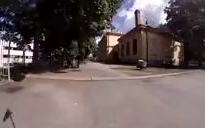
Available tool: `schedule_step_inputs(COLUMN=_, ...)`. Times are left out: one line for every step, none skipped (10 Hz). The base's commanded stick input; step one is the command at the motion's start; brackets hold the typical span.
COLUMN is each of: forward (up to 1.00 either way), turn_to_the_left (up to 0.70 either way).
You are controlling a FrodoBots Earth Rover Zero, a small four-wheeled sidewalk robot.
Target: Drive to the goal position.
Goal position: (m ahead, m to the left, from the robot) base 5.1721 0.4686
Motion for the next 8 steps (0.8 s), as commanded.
schedule_step_inputs(forward=0.85, turn_to_the_left=0.0)
schedule_step_inputs(forward=0.85, turn_to_the_left=0.0)
schedule_step_inputs(forward=0.85, turn_to_the_left=0.0)
schedule_step_inputs(forward=0.85, turn_to_the_left=0.0)
schedule_step_inputs(forward=0.85, turn_to_the_left=0.0)
schedule_step_inputs(forward=0.85, turn_to_the_left=0.0)
schedule_step_inputs(forward=0.85, turn_to_the_left=0.0)
schedule_step_inputs(forward=0.85, turn_to_the_left=0.0)
